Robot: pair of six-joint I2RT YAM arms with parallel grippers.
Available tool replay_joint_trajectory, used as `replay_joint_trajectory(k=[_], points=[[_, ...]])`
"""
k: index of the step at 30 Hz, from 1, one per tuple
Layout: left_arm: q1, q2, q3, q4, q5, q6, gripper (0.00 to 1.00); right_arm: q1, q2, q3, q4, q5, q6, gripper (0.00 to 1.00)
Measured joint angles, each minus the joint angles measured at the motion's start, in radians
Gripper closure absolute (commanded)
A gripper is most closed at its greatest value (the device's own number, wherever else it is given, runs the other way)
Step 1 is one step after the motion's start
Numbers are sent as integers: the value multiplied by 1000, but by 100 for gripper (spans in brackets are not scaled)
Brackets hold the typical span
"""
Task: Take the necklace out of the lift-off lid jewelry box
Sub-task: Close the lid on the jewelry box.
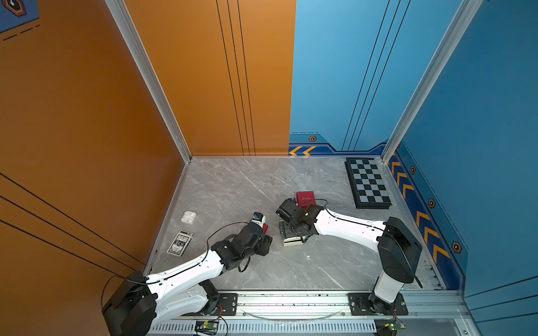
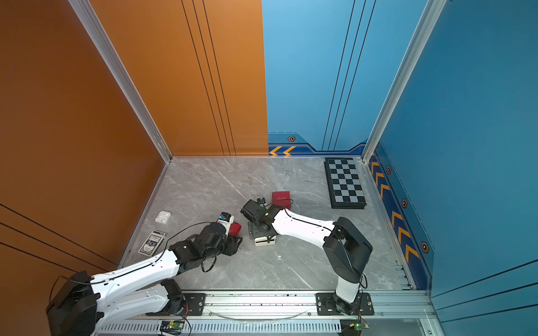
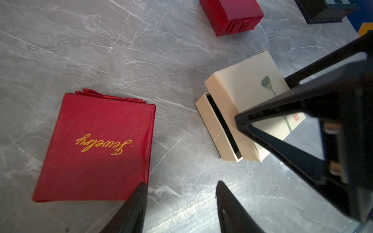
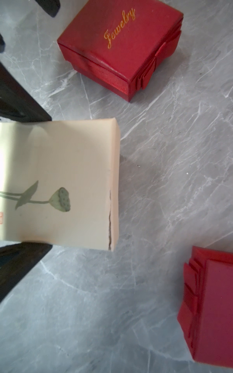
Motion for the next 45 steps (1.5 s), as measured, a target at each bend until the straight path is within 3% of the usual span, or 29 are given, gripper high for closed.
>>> replay_joint_trajectory(k=[22, 45], points=[[5, -6, -14, 24, 19, 0, 43, 2, 49, 34, -26, 24, 22, 13], [5, -6, -14, 26, 23, -1, 43, 18, 72, 54, -46, -29, -19, 14]])
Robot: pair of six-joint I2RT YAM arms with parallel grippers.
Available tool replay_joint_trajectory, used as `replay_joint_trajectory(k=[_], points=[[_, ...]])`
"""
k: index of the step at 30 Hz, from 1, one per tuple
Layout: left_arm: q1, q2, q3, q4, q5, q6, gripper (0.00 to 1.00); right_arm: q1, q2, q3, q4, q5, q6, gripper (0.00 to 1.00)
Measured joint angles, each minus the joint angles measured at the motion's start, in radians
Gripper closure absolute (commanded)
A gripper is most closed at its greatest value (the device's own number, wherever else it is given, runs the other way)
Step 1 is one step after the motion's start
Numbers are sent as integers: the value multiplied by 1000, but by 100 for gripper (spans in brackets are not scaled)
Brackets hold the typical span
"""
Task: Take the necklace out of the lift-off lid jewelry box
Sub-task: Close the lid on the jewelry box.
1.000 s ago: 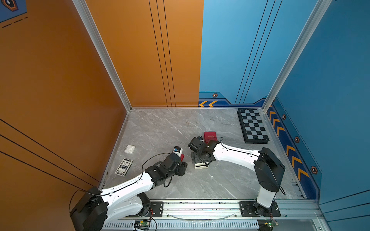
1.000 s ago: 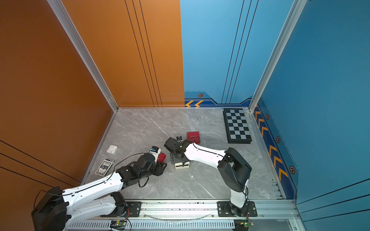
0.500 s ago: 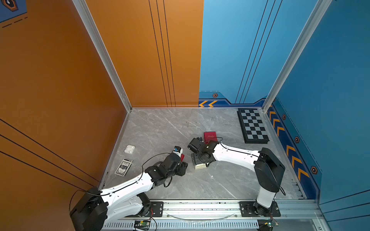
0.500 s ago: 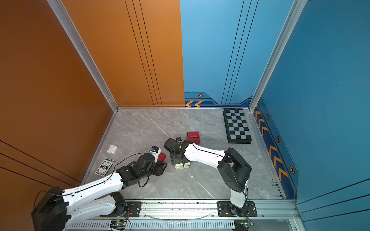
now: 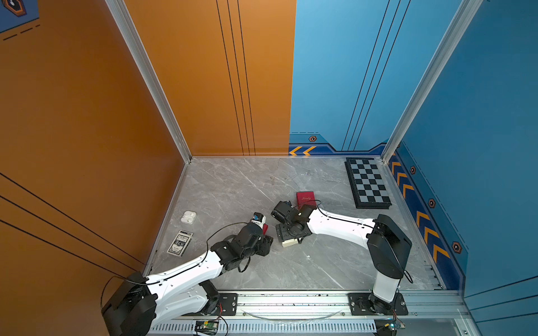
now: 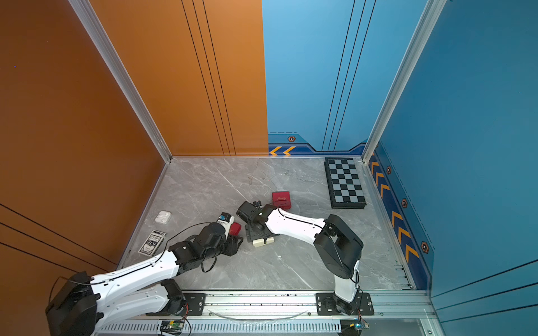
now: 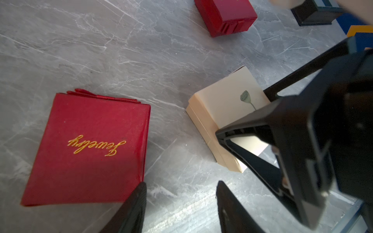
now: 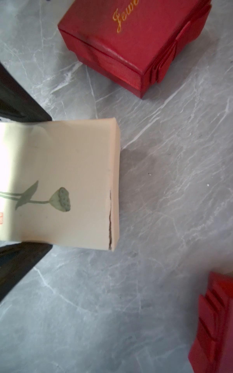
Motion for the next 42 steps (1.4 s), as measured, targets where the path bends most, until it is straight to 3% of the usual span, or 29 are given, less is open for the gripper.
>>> replay_joint_trajectory(k=[15, 19, 24, 31, 42], points=[[0, 2, 0, 0, 3, 0, 45, -1, 7, 8, 0, -1, -19, 13], [0, 34, 0, 29, 21, -4, 50, -7, 7, 8, 2, -8, -34, 14], [2, 112, -1, 104, 60, -20, 65, -21, -3, -9, 19, -32, -52, 15], [13, 235, -1, 171, 95, -21, 77, -33, -24, -39, 47, -53, -68, 15], [44, 341, 22, 269, 126, -14, 83, -46, -40, -68, 76, -81, -87, 15]])
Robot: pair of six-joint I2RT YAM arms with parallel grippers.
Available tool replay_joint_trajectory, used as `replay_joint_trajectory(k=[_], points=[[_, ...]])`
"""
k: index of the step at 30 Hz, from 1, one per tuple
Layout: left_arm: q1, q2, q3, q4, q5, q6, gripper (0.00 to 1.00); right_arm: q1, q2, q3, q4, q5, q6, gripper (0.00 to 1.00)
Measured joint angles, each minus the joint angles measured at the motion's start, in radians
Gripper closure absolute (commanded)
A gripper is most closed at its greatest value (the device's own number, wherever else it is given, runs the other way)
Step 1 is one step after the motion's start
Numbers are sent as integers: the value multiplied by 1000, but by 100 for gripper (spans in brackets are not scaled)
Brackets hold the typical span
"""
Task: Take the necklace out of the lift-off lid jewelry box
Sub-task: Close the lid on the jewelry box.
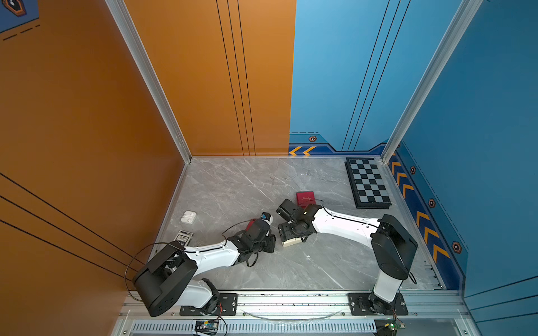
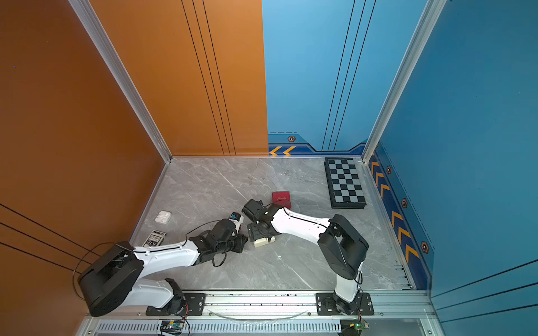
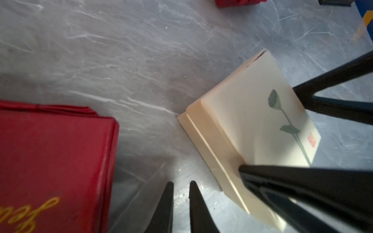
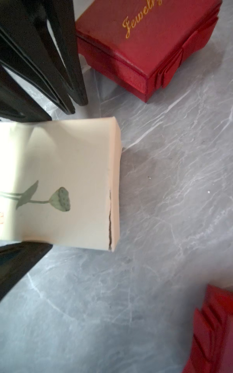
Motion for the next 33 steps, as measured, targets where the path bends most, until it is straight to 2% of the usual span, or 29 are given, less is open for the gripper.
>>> replay_joint_trajectory(k=[19, 33], points=[[34, 134, 26, 129, 80, 11, 81, -8, -6, -12, 14, -24, -5, 16], [35, 154, 26, 174, 94, 6, 77, -18, -8, -13, 13, -26, -5, 17]])
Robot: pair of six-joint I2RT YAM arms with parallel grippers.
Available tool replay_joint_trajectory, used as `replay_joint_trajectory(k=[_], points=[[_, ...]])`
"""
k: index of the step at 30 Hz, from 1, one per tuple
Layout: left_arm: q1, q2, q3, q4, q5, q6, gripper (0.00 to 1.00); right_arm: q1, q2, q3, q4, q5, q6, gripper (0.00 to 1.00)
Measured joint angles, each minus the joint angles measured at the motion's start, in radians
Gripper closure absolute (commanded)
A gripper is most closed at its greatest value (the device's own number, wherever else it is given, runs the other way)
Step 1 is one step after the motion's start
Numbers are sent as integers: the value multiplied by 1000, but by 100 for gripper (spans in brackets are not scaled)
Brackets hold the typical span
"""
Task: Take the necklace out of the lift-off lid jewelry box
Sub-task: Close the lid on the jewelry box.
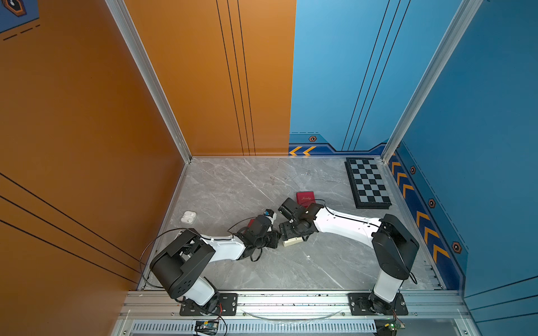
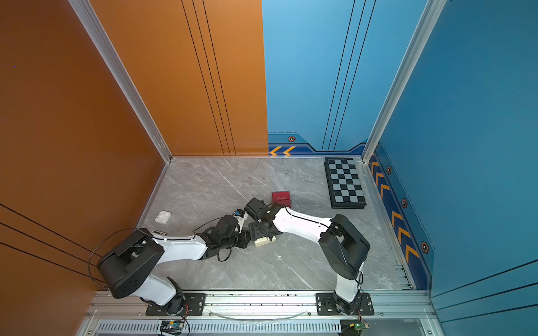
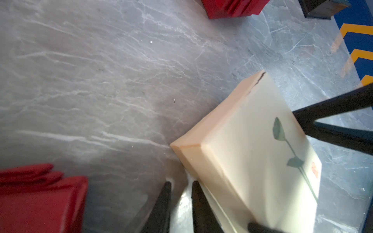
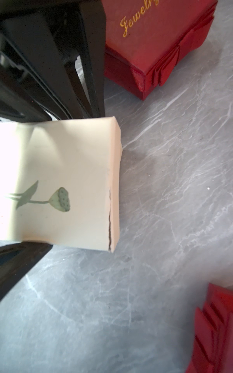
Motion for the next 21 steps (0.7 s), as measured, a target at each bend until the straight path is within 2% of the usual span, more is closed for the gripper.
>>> replay_joint_trajectory(k=[21], points=[[2, 6, 0, 20, 22, -11, 72, -23, -4, -32, 26, -50, 26, 18]])
